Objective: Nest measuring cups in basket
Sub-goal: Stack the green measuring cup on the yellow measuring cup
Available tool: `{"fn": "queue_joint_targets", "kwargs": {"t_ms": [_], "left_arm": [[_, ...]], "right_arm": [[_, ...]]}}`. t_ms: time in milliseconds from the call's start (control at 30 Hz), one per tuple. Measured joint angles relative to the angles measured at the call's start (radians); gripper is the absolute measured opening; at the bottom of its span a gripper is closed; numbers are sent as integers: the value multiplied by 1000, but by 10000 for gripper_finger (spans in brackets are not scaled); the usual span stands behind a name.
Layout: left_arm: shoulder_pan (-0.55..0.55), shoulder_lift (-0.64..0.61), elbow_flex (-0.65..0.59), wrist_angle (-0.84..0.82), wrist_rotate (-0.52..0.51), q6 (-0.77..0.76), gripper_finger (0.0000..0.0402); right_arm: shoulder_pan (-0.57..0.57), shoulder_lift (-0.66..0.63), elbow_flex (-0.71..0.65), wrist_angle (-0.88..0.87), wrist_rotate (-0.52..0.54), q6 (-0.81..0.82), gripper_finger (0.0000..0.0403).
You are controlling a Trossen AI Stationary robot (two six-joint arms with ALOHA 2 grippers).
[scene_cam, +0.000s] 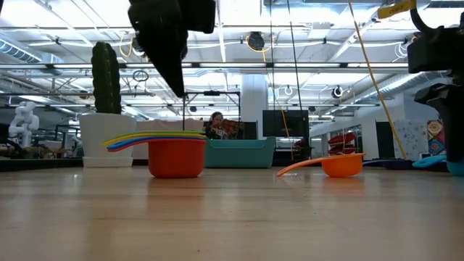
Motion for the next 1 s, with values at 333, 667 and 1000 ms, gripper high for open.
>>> {"fn": "queue_joint_targets", "kwargs": {"t_ms": [333,667,1000], "left_arm": [[11,-8,1,-100,-63,-201,20],[-17,-8,1,-279,-6,-370,95],[-17,7,1,-238,22,-612,326]], "right_arm": [[0,0,0,0,-7,0,201],[0,0,0,2,-5,-2,201],[0,0,0,3,-5,-8,201]]}}
